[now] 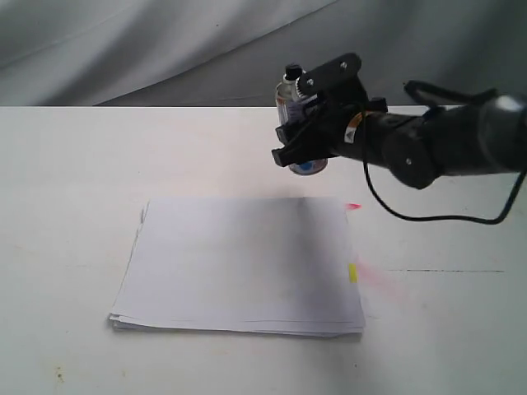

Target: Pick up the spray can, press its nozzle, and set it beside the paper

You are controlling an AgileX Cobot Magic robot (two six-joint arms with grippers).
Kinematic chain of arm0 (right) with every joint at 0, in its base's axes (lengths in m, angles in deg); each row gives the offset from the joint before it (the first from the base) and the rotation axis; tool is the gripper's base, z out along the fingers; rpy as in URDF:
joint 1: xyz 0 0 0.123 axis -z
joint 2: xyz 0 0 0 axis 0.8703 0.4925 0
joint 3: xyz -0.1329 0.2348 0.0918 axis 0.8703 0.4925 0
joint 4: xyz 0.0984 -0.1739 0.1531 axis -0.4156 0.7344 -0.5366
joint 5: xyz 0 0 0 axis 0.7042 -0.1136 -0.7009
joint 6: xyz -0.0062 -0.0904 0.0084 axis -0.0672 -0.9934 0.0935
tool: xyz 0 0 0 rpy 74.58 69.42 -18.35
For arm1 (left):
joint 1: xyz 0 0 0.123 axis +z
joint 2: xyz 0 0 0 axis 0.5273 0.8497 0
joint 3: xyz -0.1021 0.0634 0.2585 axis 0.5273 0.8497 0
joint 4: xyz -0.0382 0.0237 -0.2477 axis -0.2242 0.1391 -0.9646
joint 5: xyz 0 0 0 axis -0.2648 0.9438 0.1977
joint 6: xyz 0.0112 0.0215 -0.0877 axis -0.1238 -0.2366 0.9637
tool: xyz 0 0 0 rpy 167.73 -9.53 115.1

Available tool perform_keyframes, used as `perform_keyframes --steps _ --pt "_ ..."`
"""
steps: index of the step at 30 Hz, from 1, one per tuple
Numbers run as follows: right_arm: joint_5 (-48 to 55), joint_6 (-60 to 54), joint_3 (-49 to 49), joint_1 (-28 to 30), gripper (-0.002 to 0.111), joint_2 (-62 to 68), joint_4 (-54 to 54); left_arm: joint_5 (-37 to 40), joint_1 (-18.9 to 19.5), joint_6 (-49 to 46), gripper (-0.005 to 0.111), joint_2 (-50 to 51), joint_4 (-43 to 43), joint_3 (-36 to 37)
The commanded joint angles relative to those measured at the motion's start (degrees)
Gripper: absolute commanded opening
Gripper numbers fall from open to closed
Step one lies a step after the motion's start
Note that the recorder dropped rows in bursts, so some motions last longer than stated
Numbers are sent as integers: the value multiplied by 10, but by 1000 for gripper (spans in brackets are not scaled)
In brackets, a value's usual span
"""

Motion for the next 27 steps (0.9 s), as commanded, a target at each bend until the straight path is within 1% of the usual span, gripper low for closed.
perform_keyframes --steps 1,4,6,10,12,22,24,27 --pt "116 2 -3 -5 0 -93 62 -8 1 4 0 -3 2 3" --pt "181 17 -3 -19 0 -134 104 -8 1 4 0 -3 2 3" --pt "205 37 -3 -31 0 -155 134 -8 1 4 0 -3 2 3" --pt "254 84 -3 -76 0 -198 204 -8 1 4 0 -3 2 3" --pt "279 90 -3 -99 0 -212 221 -8 1 4 0 -3 2 3" --pt "403 94 -3 -163 0 -223 327 -8 1 4 0 -3 2 3" --pt "418 114 -3 -174 0 -223 357 -8 1 4 0 -3 2 3" --pt "437 178 -3 -195 0 -223 427 -8 1 4 0 -3 2 3"
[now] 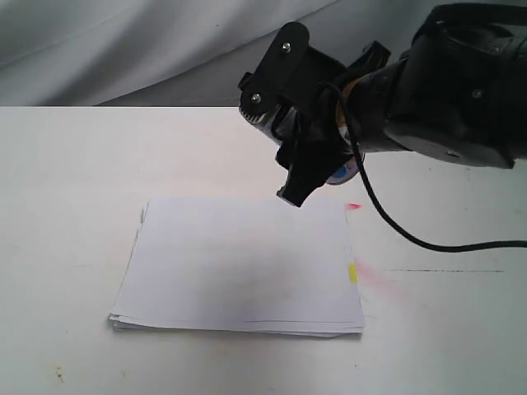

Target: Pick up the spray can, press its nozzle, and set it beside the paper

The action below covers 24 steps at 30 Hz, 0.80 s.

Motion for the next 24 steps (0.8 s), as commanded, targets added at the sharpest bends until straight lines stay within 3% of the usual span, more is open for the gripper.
perform_keyframes --steps 1,15,24 --pt "17 89 -3 -29 0 -10 118 -8 1 4 0 -3 2 3" --pt "130 286 -3 -96 0 114 377 -8 1 4 0 -3 2 3" --pt "153 302 -3 -101 0 138 399 -8 1 4 0 -3 2 3"
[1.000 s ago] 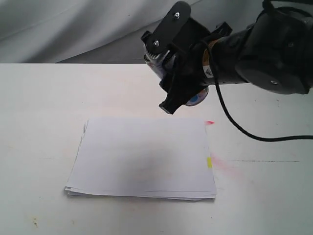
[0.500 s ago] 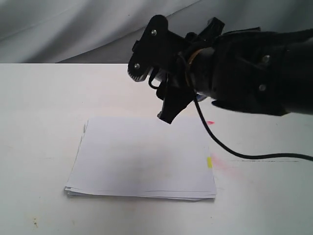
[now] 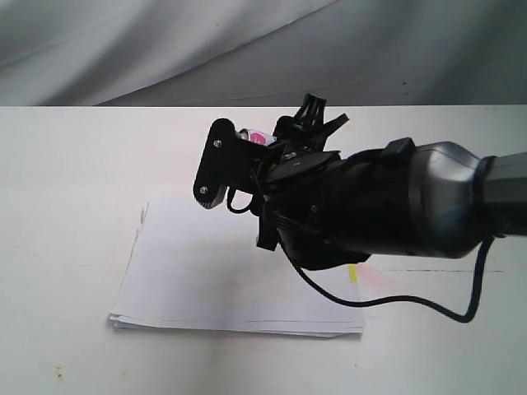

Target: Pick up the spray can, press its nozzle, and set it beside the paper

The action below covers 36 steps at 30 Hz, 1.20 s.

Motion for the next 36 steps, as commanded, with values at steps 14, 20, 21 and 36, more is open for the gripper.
perform_keyframes --steps 14,20,21,36 --pt "21 4 -3 -1 0 -8 40 -8 1 4 0 -3 2 3" --pt "27 4 -3 -1 0 -8 43 -8 1 4 0 -3 2 3" --pt "31 0 -3 -1 0 -8 44 -8 1 4 0 -3 2 3" --pt "50 -25 -3 -1 0 -8 65 -143 1 75 0 -3 -75 3"
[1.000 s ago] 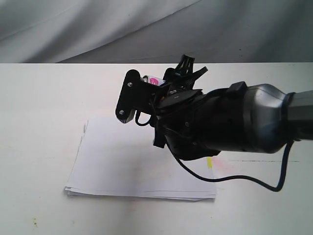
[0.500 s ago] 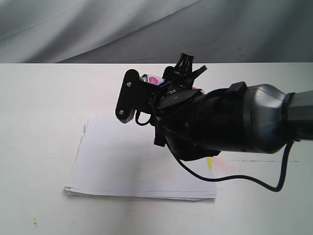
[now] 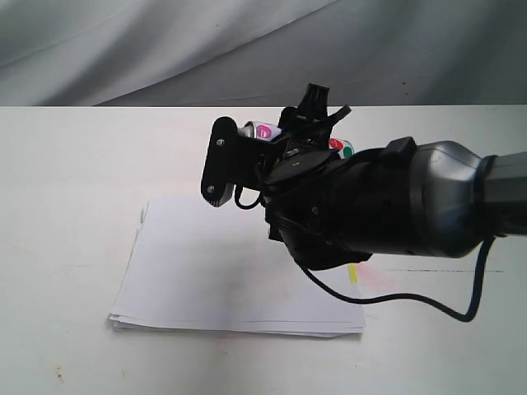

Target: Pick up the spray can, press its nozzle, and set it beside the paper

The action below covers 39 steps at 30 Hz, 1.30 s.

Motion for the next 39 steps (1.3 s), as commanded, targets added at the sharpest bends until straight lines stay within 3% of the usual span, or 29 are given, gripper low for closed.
perform_keyframes --steps 1,2,6,12,19,25,36,39 --pt "15 -1 -3 -1 0 -8 42 -96 1 68 0 -3 -78 3" --pt "15 -1 -3 -1 0 -8 42 -115 1 71 0 -3 -92 3" --pt "21 -2 -3 -1 0 -8 51 -25 1 64 0 73 -88 -83" --pt "21 -2 -3 -1 0 -8 52 -14 1 59 0 447 -66 -298" --pt "25 -2 -3 -1 0 -8 50 56 1 42 0 711 -66 -490" --pt "25 -2 -3 -1 0 -8 50 67 -14 3 0 784 -72 -519" --pt "25 -2 -3 -1 0 -8 50 84 -26 -11 0 777 -72 -519" --pt "25 -2 -3 -1 0 -8 50 150 -26 -12 0 771 -78 -519"
